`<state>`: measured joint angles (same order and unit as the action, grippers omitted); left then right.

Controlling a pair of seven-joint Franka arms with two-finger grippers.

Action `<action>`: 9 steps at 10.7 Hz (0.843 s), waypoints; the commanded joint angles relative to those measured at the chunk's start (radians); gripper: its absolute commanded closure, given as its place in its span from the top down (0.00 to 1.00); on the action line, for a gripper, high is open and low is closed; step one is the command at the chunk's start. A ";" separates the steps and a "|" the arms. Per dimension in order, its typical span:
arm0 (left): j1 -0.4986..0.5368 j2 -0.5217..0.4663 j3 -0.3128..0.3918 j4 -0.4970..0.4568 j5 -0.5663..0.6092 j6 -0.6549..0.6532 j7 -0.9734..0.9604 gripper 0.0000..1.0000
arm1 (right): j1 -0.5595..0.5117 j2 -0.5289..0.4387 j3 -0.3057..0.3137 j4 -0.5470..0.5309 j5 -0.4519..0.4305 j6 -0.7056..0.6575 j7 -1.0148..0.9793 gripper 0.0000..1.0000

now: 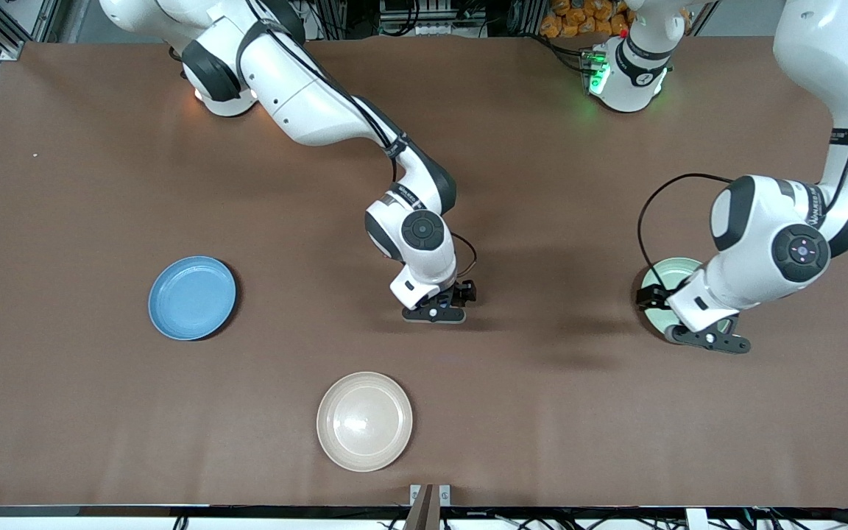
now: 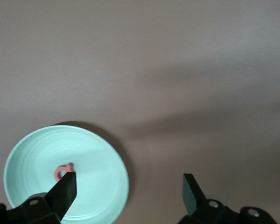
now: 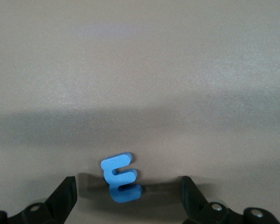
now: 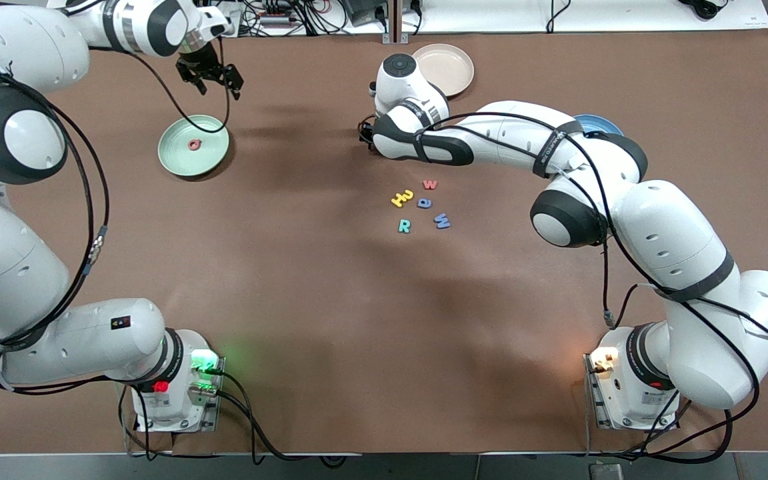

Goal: Sort upper and lower case letters into plates
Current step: 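Release the o on the green plate while the right gripper grasps the E, then carry the blue E to the blue plate with the right gripper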

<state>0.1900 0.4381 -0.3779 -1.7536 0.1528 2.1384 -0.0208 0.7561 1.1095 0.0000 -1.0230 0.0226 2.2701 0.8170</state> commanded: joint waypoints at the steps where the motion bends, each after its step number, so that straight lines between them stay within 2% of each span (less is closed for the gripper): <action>1: -0.036 -0.013 -0.016 0.035 0.028 -0.061 -0.039 1.00 | 0.009 0.036 -0.009 0.044 -0.010 0.002 0.027 0.94; 3: -0.069 -0.007 -0.016 0.075 0.027 -0.086 -0.039 1.00 | 0.009 0.036 -0.009 0.044 -0.009 0.003 0.025 0.86; 6: -0.095 -0.007 -0.018 0.086 0.027 -0.089 -0.066 1.00 | 0.006 0.038 -0.008 0.044 -0.009 0.003 0.024 0.76; 7: -0.101 -0.006 -0.016 0.088 0.027 -0.089 -0.073 1.00 | 0.006 0.038 -0.008 0.044 -0.010 0.003 0.024 0.70; 9: -0.100 -0.006 -0.016 0.088 0.027 -0.089 -0.073 1.00 | 0.006 0.038 -0.006 0.044 -0.009 0.002 0.024 0.53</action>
<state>0.0938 0.4339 -0.3949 -1.6806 0.1528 2.0735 -0.0685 0.7567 1.1103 -0.0017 -1.0142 0.0217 2.2710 0.8179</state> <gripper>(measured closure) 0.000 0.379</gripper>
